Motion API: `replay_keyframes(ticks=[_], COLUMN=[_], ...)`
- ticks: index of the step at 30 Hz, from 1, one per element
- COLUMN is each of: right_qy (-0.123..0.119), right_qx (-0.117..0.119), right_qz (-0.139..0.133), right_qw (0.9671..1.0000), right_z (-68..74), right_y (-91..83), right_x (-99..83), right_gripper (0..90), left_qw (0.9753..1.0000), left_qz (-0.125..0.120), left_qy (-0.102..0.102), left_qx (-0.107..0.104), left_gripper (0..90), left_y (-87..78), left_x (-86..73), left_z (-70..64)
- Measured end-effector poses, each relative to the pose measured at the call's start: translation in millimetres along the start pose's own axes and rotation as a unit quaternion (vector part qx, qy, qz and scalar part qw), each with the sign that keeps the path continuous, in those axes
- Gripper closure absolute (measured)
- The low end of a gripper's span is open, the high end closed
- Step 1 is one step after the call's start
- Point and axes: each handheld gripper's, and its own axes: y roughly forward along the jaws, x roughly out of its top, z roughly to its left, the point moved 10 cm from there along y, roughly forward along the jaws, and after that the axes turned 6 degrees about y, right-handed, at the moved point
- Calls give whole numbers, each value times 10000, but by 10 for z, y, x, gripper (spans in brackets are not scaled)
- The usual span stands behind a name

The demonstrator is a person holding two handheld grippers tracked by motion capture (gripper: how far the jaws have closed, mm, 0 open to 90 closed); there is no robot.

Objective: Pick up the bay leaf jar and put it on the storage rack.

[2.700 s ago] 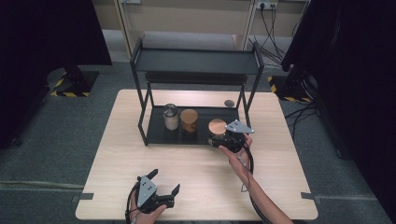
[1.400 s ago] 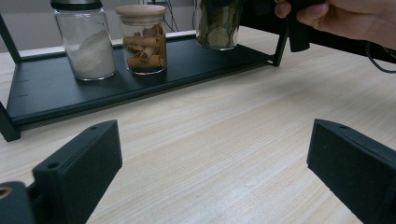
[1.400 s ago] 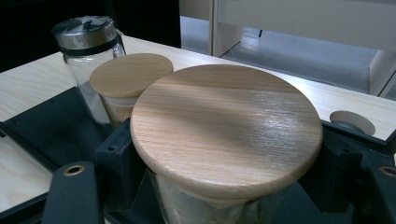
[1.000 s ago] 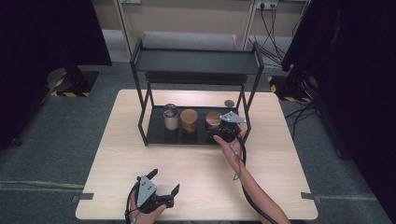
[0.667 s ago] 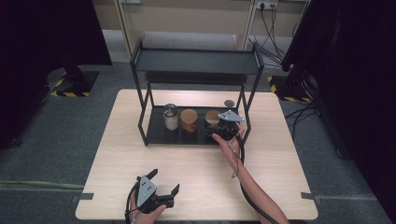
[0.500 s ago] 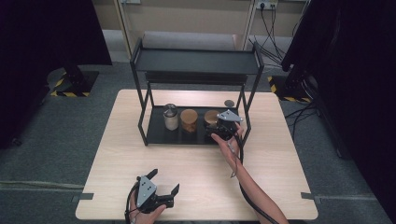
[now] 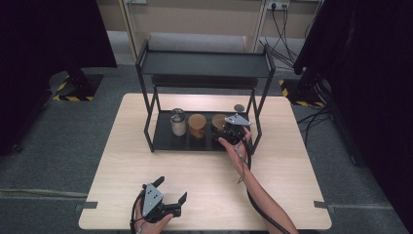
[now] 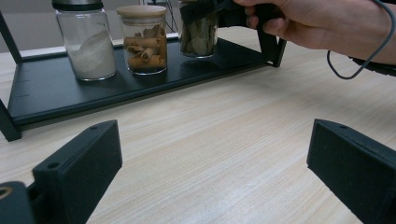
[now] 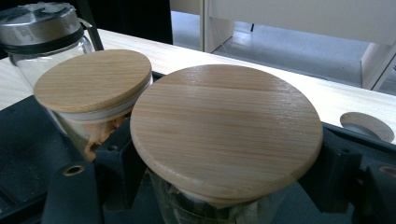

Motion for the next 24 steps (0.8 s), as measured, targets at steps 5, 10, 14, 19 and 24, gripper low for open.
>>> replay_keyframes(ticks=[5,10,14,19,24], right_qy=[33,4,6,24,-30], right_qx=[-30,-39,-56,-92,-102], right_qz=[-2,5,7,9,34], right_qw=[10000,10000,10000,10000,9999], right_z=[-5,7,14,4,11], right_y=[40,68,86,104,128], right_x=[-4,-15,-20,-25,-42], right_gripper=[262,262,262,262,262], left_qw=[10000,10000,10000,10000,10000], left_qz=[-3,-5,-7,-12,-22], left_qy=[-2,0,-3,-2,-11], left_qx=[2,2,6,6,10], left_gripper=[28,28,28,28,28], left_y=[-2,-3,-4,-6,-6], left_x=[0,1,2,2,2], left_z=[1,0,1,1,1])
